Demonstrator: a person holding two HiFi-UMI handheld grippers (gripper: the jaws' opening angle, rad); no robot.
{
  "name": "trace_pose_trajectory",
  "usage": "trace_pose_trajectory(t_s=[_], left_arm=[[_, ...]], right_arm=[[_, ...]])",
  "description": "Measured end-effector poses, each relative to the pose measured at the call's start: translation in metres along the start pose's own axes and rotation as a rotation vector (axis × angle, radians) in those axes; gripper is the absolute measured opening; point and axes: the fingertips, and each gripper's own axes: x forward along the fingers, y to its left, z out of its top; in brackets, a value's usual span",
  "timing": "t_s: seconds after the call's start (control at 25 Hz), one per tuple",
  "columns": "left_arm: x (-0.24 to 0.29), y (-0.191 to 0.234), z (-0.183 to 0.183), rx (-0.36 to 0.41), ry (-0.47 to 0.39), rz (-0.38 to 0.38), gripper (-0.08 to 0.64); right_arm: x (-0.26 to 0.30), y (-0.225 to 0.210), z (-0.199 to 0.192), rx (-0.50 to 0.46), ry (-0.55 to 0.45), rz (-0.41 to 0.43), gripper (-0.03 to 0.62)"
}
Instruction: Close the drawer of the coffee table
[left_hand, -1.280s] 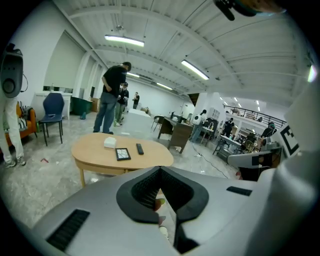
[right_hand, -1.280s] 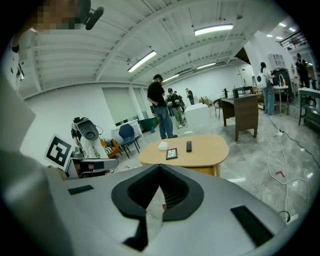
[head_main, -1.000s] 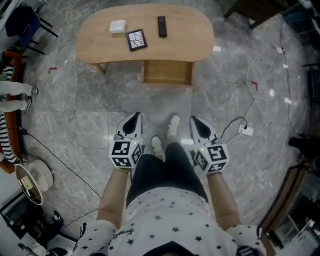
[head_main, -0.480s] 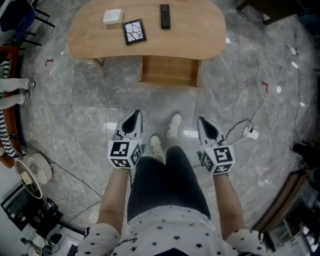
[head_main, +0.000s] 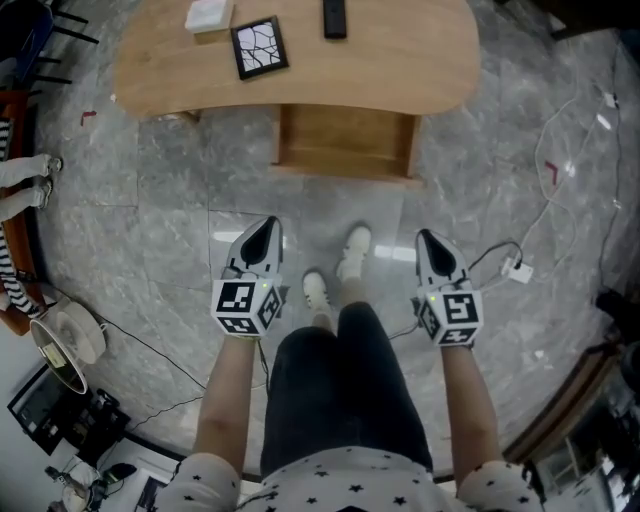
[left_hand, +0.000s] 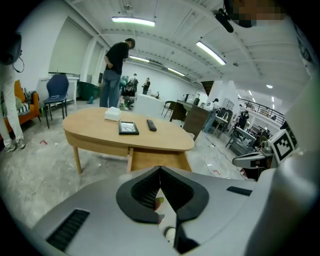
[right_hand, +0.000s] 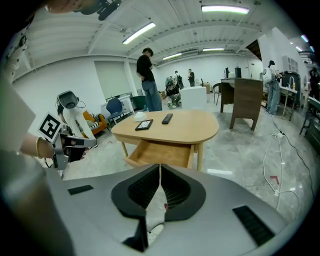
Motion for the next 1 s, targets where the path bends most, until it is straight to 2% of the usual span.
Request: trace_pose_trajectory(t_s=[0.28,0.52,1.0], left_arm=[[0.038,0.028,-0.027,0.011,0.025,0.032,0.009],[0.069,0.046,-0.041,0.042,0.039,0.046,0.032],[0.12,0.075,-0.075,0.081,0.081,0.042,0.192]], right_arm=[[0.049,-0.04,-0.03,-0.016,0.025,-0.02,0.012],[0.081,-0.066,-0.053,-0.057,0.066,-0.008,0.067],[0.125,-0.111,-0.093,-0.141,0.141,-0.014,0.107]])
